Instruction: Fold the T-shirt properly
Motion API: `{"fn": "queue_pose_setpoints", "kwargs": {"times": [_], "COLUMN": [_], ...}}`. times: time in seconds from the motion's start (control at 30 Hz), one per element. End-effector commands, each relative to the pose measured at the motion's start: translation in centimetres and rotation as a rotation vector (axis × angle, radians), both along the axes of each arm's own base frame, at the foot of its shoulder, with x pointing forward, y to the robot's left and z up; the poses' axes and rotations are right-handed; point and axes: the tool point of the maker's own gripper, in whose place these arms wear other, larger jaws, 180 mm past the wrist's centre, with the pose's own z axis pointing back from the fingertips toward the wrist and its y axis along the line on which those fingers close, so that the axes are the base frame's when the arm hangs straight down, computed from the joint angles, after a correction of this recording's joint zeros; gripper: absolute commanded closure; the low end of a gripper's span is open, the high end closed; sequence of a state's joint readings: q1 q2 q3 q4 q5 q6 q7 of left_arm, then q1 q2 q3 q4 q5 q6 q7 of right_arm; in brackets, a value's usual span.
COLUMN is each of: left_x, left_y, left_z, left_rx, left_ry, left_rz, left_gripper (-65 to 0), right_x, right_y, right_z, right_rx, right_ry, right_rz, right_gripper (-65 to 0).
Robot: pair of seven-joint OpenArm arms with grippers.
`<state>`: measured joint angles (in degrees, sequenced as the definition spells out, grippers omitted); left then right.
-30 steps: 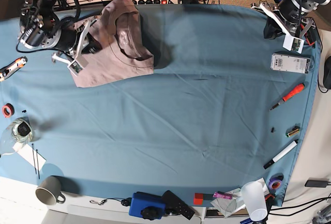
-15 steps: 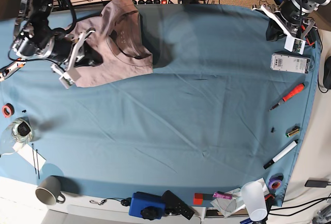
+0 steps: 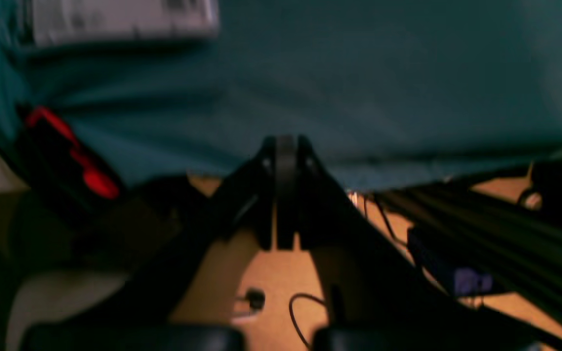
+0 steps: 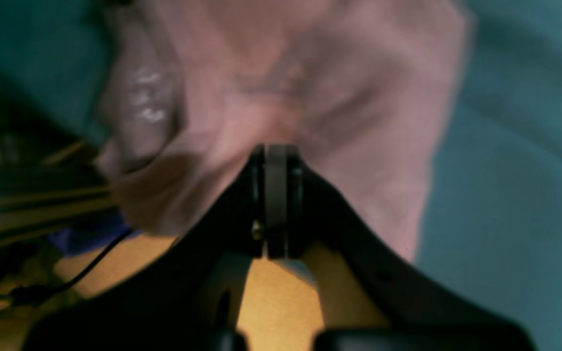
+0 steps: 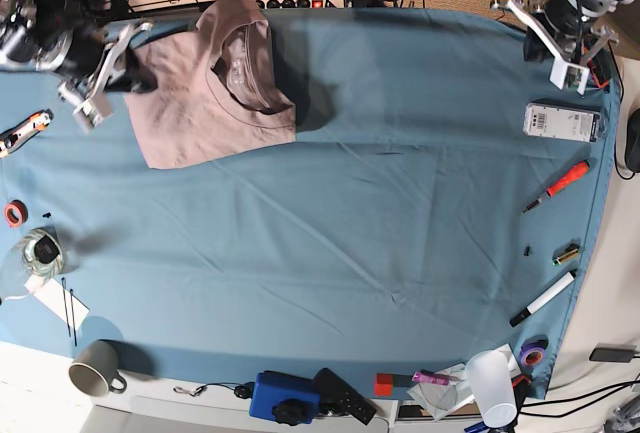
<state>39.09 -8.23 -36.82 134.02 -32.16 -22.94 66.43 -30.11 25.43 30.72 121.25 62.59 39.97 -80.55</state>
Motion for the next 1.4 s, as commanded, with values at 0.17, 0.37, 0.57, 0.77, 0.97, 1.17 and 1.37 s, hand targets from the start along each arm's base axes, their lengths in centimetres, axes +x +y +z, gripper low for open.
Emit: {"fn": "queue_pose_setpoints", "kwargs": {"times": [0.17, 0.37, 0.57, 0.77, 0.97, 1.17, 1.37], "left_x": [-4.1, -9.2, -13.7, -17.7, -21.7, -22.4, -21.2], "left_y": [0.5, 0.8, 1.0, 0.8, 1.4, 1.3, 1.3], "left_z": [-0.9, -2.0, -2.4, -4.2, -8.9, -14.3, -20.0], "left_rx": [-0.001, 0.016, 0.017, -0.037, -0.121, -0.205, -0.229], "left_ry": [0.119, 0.273, 0.406, 0.512, 0.615, 0.648, 0.626], "left_rz": [0.061, 0.069, 0.100, 0.189, 0.287, 0.356, 0.411], "left_gripper": [0.0, 0.0, 0.0, 0.0, 0.0, 0.0, 0.0], "right_x": [-5.0, -9.4, -13.8, -17.4, -20.0, -22.9, -23.2], "right_y": [-0.4, 0.8, 0.1, -2.9, -2.6, -2.8, -2.7], "right_z": [-1.7, -3.2, -4.1, -5.0, -7.5, -13.6, -19.8], "right_rx": [-0.094, -0.042, -0.088, -0.273, -0.275, -0.258, -0.214], "right_ry": [0.134, 0.260, 0.392, 0.494, 0.569, 0.697, 0.791], "right_rz": [-0.007, -0.052, -0.052, -0.054, -0.033, -0.042, -0.082], "right_gripper": [0.0, 0.0, 0.0, 0.0, 0.0, 0.0, 0.0]}}
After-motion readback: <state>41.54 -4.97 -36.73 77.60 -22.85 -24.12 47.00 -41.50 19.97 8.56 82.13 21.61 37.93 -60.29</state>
